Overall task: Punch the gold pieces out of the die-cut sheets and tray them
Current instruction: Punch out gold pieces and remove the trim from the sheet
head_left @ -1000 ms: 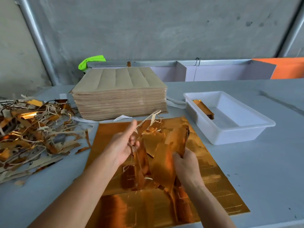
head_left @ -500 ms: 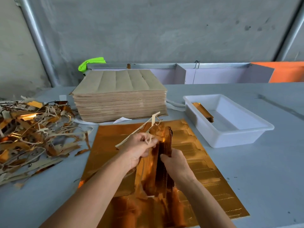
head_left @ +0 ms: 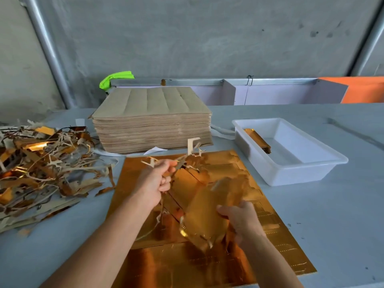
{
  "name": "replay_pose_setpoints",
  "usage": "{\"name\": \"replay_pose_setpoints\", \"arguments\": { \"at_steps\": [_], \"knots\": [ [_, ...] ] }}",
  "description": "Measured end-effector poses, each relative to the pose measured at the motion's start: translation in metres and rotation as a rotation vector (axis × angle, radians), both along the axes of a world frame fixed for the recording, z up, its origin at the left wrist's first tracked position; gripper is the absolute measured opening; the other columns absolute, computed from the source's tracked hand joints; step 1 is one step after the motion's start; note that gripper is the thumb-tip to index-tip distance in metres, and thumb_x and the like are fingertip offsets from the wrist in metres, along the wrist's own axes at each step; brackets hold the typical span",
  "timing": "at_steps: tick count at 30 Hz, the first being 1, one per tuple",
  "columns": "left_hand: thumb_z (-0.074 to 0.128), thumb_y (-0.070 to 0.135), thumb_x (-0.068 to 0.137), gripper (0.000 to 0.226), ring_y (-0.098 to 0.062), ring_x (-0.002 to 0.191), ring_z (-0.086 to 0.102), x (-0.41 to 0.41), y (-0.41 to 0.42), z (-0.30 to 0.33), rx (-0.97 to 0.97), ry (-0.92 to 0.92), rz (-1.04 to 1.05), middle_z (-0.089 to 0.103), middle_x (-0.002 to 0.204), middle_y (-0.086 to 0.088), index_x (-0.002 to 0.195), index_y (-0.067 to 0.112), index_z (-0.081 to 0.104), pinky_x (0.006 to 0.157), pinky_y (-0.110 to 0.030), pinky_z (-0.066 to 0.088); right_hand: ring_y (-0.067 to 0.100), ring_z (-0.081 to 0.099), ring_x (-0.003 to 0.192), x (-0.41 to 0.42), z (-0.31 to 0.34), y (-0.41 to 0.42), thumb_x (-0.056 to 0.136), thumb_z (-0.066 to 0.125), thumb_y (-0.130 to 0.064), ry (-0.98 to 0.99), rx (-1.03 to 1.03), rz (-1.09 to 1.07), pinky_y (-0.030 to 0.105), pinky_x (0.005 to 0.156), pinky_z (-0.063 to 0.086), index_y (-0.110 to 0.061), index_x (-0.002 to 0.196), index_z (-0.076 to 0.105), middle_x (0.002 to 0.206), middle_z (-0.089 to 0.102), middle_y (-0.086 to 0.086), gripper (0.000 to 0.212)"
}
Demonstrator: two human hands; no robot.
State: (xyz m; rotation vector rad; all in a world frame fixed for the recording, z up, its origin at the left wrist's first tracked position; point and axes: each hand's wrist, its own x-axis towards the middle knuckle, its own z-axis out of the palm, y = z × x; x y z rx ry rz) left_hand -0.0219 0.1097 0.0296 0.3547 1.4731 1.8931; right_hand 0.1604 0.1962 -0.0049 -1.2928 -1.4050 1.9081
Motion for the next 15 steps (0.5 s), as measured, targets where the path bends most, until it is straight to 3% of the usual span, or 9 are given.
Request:
{"name": "replay_pose_setpoints", "arguments": {
  "at_steps": [3,7,9,12,13,15],
  "knots": [
    [0.046,0.01,0.098,0.023,-0.002,0.034,0.033,-0.016,-0.009,-0.008,-0.058,0.032,0.117,0.055,0.071,-0.003,0.082,0.005,0.062,0.028,-0.014,0.022,0.028,0.064,0.076,0.018,-0.005,0.013,0.089,0.06,-0.003,0.011,-0.062,-0.184,0.04,0.067,0.052,-0.011,0.087,0.052,0.091,0.066,0.015,0.012],
    [0.047,0.009,0.098,0.026,-0.003,0.034,0.03,-0.024,-0.015,-0.014,-0.239,0.222,0.19,0.057,0.069,-0.003,0.078,0.006,0.063,0.031,-0.015,0.019,0.025,0.058,0.075,0.035,-0.007,0.028,0.09,0.06,-0.003,0.011,-0.016,-0.387,0.04,0.071,0.048,-0.009,0.091,0.054,0.086,0.061,0.009,0.009],
    [0.05,0.012,0.097,0.026,-0.005,0.04,0.037,-0.027,-0.016,-0.017,-0.389,0.43,0.162,0.06,0.071,-0.003,0.076,0.008,0.064,0.038,-0.018,0.027,0.023,0.057,0.07,0.04,-0.006,0.035,0.09,0.059,-0.004,-0.027,0.095,-0.432,0.035,0.061,0.048,-0.008,0.093,0.056,0.081,0.059,0.009,0.006],
    [0.065,0.035,0.087,0.017,-0.008,0.072,0.059,-0.017,-0.013,-0.024,-0.683,0.823,-0.056,0.065,0.084,0.003,0.082,0.018,0.064,0.056,-0.02,0.038,0.018,0.056,0.063,0.035,-0.006,0.037,0.091,0.058,-0.008,-0.078,0.249,-0.35,0.029,0.052,0.045,-0.018,0.081,0.053,0.076,0.057,0.004,0.016],
    [0.069,0.047,0.08,0.027,-0.007,0.075,0.059,-0.011,-0.011,-0.027,-0.745,0.907,-0.131,0.064,0.085,0.006,0.087,0.021,0.061,0.057,-0.019,0.04,0.02,0.058,0.064,0.03,-0.005,0.035,0.092,0.058,-0.008,-0.079,0.261,-0.308,0.03,0.051,0.047,-0.018,0.081,0.053,0.075,0.058,0.004,0.016],
    [0.068,0.069,0.065,0.055,-0.003,0.062,0.052,0.002,-0.003,-0.035,-0.86,1.055,-0.227,0.058,0.076,0.01,0.093,0.024,0.052,0.051,-0.018,0.038,0.028,0.064,0.071,0.018,-0.004,0.03,0.091,0.057,-0.006,-0.118,0.277,-0.236,0.038,0.058,0.053,-0.015,0.081,0.054,0.076,0.06,0.011,0.014]
  ]
}}
